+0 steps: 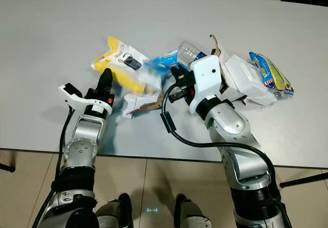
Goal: Picking trash to rubbish bin
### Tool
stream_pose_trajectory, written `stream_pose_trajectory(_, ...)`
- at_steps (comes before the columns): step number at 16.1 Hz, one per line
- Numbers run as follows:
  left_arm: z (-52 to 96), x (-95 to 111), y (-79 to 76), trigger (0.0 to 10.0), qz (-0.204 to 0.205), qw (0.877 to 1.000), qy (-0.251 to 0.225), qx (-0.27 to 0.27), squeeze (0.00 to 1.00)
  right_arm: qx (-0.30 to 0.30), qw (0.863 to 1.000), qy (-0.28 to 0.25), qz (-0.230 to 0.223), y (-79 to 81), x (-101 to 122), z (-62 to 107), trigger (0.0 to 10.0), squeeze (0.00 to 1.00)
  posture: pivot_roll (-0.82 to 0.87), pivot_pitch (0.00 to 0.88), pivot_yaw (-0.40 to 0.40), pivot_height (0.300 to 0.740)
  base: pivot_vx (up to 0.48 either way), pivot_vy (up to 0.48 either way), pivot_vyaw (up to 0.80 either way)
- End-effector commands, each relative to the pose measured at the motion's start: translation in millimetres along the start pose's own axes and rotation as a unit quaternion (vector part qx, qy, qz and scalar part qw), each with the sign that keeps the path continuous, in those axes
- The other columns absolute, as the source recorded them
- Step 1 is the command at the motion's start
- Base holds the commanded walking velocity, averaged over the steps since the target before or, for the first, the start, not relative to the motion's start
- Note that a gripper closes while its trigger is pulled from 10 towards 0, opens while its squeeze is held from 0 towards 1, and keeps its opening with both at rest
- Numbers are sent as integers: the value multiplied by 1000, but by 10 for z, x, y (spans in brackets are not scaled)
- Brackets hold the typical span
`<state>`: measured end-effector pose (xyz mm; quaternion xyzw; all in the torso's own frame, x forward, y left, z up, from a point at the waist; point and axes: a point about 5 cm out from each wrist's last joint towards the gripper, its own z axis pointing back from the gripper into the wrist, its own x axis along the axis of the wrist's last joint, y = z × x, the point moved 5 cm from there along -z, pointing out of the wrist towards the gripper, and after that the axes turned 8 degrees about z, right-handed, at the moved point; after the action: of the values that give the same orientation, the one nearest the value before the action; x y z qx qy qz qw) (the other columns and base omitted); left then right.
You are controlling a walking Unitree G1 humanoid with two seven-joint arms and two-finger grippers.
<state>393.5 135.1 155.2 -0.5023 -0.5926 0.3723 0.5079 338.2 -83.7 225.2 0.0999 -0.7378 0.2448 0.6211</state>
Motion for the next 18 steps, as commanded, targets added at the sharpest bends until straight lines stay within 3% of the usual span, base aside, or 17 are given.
stream_pose_trajectory(1,87,-211,228,0,33,998,21,48,0,0,1000,7,4,2,-31,29,10000,0,-215,256,-61,740,0,0,0)
stream_pose_trajectory(8,88,-195,129,0,24,999,17,30,0,-2,1000,5,5,0,-35,12,10000,0,-210,251,-61,740,0,0,0)
stream_pose_trajectory(10,95,-211,57,0,-5,999,25,21,0,-2,1000,4,5,3,-38,6,10000,0,-196,245,-55,740,0,0,0)
stream_pose_trajectory(11,119,-223,-5,8353,-65,997,36,28,0,-3,1000,3,3,5,-42,-2,10000,0,-184,241,-50,740,0,0,0)
stream_pose_trajectory(12,130,-216,-19,10000,-80,996,36,32,388,-4,1000,2,3,5,-44,-7,10000,0,-175,239,-46,740,0,0,0)
stream_pose_trajectory(13,135,-226,-48,10000,-82,995,43,22,1000,-5,1000,1,1,10,-49,-20,10000,0,-163,237,-43,740,0,0,0)
stream_pose_trajectory(15,254,-240,-258,10000,-124,990,66,-16,1000,-3,1000,-5,-7,53,-52,-72,10000,0,-118,222,-28,740,0,0,0)
stream_pose_trajectory(18,435,-243,-349,10000,-218,970,102,-30,1000,-3,1000,-14,-15,94,-49,-139,10000,0,-84,205,-18,740,0,0,0)
